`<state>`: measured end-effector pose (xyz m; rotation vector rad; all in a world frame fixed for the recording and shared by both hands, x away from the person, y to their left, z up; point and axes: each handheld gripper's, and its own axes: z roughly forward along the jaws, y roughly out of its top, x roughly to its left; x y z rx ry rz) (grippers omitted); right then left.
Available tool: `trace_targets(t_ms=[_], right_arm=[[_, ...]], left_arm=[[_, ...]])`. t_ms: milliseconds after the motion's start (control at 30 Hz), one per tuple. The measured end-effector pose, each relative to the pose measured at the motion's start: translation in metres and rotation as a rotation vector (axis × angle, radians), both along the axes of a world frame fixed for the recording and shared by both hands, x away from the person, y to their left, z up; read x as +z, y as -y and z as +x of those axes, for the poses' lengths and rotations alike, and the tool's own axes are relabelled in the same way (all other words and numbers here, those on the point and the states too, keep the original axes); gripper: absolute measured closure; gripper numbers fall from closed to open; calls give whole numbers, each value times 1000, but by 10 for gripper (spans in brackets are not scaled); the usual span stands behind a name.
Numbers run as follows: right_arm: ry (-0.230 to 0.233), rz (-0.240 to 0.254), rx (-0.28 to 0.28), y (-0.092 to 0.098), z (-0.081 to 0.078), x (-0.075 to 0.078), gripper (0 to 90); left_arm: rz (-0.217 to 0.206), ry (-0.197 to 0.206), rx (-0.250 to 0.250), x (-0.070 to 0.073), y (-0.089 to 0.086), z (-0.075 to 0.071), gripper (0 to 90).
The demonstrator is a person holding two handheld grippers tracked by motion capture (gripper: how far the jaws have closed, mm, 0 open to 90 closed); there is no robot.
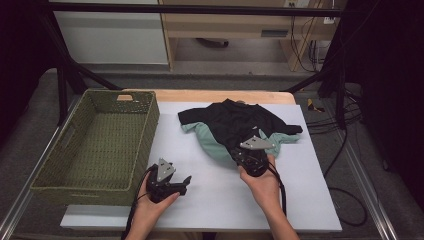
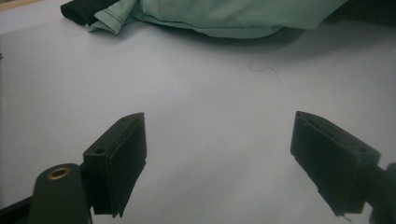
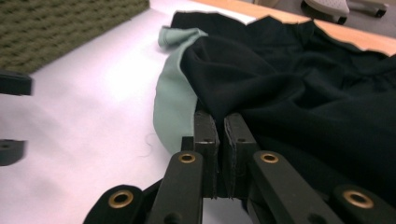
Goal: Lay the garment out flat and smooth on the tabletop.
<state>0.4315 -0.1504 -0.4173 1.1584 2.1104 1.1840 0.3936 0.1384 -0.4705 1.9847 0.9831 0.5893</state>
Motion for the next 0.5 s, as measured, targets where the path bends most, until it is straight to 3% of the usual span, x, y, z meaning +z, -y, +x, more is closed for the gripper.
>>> trace_targets(t_ms=[267,500], right_arm=[[-1,17,15,1,-3,21,860],[-81,5,-2,-1,32,-1,860]], left_arm=[[5,-1,-2,0,1,0,188],[11,-6,-8,-1,2,0,187]])
